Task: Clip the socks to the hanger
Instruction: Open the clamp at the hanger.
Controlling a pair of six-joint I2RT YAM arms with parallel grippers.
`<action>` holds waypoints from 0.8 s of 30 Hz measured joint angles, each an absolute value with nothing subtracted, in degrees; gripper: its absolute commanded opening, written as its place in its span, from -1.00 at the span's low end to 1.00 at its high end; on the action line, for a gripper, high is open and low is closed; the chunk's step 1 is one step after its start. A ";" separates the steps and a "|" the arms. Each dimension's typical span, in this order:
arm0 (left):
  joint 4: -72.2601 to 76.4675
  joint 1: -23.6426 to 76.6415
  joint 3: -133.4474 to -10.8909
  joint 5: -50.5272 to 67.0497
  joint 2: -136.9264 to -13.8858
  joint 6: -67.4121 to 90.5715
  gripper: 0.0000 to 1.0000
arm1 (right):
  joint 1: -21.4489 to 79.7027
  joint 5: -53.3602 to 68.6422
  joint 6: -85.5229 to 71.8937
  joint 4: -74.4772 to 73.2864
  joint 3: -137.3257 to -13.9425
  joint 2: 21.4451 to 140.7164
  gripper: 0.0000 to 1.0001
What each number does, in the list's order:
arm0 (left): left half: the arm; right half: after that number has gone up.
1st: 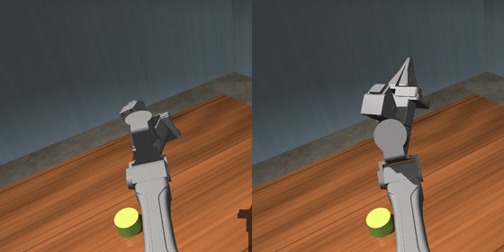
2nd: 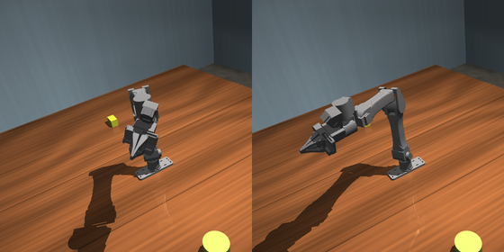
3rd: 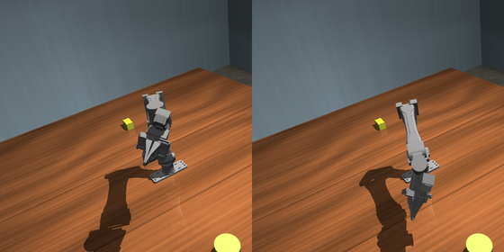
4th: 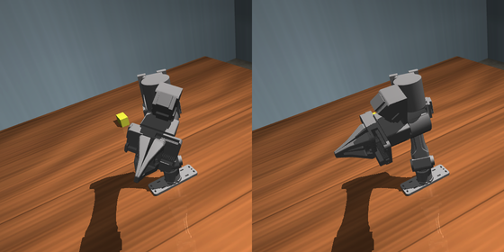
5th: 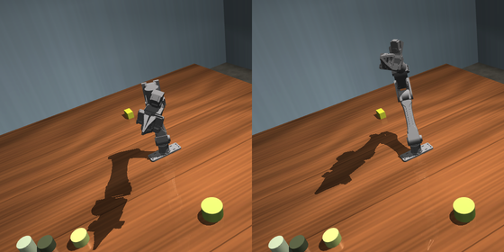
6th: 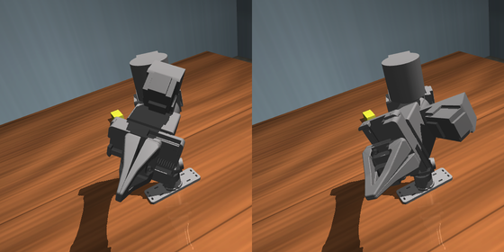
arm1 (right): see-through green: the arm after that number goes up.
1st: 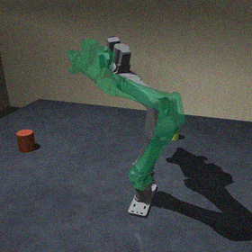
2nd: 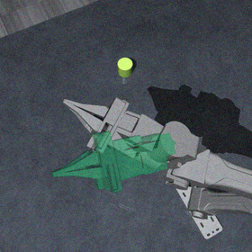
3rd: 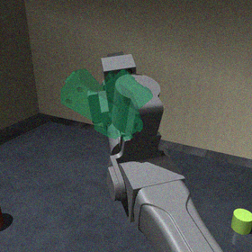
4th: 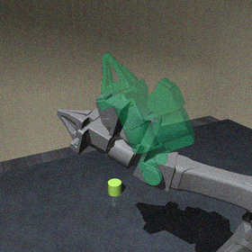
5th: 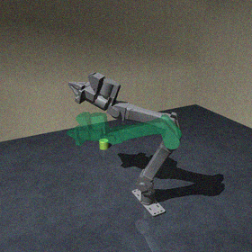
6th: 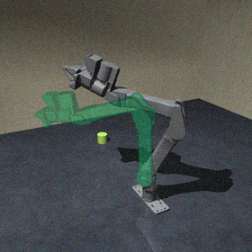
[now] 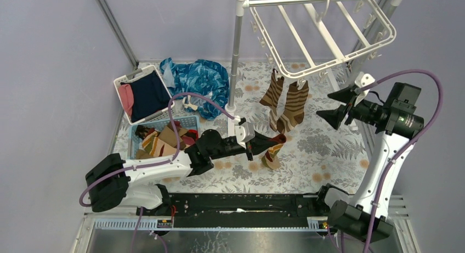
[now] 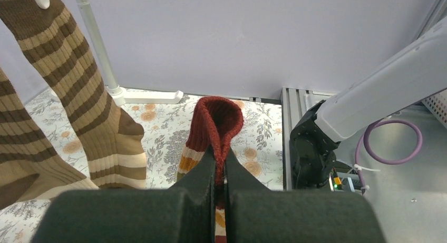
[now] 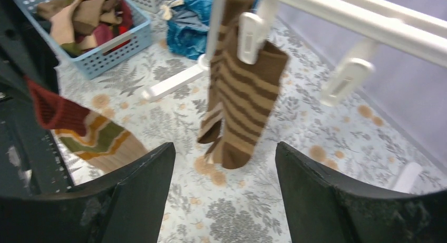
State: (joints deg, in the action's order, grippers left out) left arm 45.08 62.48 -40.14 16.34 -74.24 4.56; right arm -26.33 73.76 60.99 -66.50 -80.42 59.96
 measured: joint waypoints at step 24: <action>45.76 58.72 -40.75 24.08 -76.55 5.76 -1.00 | -27.55 87.26 75.90 -51.81 -77.91 78.96 0.99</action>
